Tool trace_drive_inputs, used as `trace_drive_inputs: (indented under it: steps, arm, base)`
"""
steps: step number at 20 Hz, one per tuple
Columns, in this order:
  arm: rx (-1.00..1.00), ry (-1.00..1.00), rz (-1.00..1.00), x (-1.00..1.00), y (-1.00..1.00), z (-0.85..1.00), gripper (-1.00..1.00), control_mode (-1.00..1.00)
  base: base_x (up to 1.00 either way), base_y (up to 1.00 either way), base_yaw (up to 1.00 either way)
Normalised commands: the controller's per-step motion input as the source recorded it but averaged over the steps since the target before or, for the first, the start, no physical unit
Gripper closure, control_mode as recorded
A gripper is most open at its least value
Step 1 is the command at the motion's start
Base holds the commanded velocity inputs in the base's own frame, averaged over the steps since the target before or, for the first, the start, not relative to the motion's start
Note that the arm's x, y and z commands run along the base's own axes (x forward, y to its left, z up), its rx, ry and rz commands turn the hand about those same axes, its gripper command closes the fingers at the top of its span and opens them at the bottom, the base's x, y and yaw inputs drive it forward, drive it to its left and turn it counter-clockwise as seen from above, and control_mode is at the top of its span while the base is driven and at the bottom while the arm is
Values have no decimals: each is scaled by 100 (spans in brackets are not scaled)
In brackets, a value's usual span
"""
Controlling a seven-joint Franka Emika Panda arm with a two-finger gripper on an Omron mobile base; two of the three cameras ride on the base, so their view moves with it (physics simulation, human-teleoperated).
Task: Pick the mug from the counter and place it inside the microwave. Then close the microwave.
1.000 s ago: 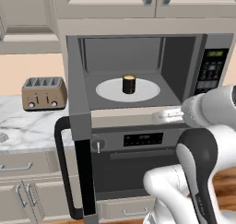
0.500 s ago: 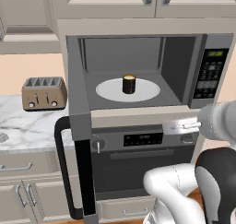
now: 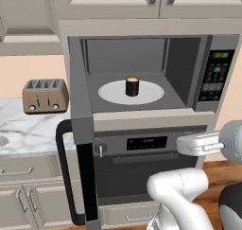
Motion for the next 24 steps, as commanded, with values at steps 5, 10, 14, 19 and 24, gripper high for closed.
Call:
trace_drive_inputs:
  steps: [5, 10, 14, 19, 24]
  arm:
    - [0, -25, 0, -20, 10, 3, -100, -100]
    - [0, -20, 0, -30, 4, 4, -100, -100]
    - [0, -13, 0, -47, 1, 2, -100, -100]
    - [0, -6, 0, -25, 6, 0, -100, -100]
    - [0, -9, -6, -34, 4, 0, -100, -100]
  base:
    - [0, 0, 0]
    - [0, 0, 0]
    - [0, 0, 0]
    - [0, 0, 0]
    - [0, 0, 0]
